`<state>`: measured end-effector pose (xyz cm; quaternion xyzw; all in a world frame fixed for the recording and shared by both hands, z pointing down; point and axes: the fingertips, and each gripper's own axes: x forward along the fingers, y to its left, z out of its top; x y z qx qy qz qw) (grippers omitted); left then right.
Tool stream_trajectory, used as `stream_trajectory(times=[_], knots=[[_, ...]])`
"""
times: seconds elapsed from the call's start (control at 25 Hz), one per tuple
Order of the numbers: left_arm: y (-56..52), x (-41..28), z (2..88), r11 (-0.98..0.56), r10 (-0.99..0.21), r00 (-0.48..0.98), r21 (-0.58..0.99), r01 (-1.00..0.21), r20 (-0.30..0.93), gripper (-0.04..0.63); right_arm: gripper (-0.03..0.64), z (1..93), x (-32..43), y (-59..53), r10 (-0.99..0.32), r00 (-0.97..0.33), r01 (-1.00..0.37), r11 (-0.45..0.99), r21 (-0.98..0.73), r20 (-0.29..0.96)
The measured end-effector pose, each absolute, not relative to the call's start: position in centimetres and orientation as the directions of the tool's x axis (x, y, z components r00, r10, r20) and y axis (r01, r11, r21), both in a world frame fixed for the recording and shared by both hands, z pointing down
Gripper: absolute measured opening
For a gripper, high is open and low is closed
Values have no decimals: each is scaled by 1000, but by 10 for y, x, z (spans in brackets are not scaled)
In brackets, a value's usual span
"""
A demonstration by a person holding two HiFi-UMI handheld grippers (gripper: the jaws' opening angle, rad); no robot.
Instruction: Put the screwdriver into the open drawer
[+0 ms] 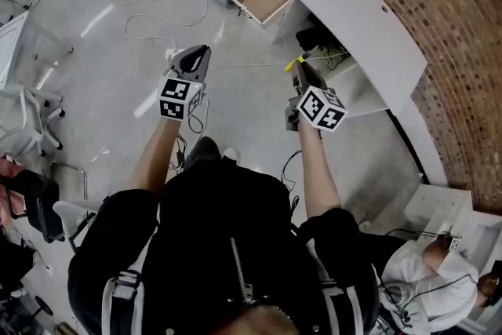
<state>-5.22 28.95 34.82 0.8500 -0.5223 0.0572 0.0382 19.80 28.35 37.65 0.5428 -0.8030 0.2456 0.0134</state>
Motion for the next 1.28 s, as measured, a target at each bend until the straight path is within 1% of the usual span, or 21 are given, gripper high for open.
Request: stream_trajectory(times=[0.4, 0.64, 0.92, 1.28], knots=[[274, -66, 357, -435, -889, 431, 8, -900, 155, 35, 75, 387, 184, 264, -853, -431, -861, 291, -417, 295], [237, -79, 365, -441, -883, 438, 20, -897, 170, 35, 75, 396, 169, 231, -849, -427, -860, 275, -431, 312], [157, -107, 377, -456, -871, 455, 44, -889, 182, 35, 75, 401, 135, 156, -843, -422, -866, 265, -425, 334], [44, -130, 368, -527, -833, 528, 52, -848, 165, 35, 75, 385, 101, 60, -867, -371, -888, 227, -399, 332]])
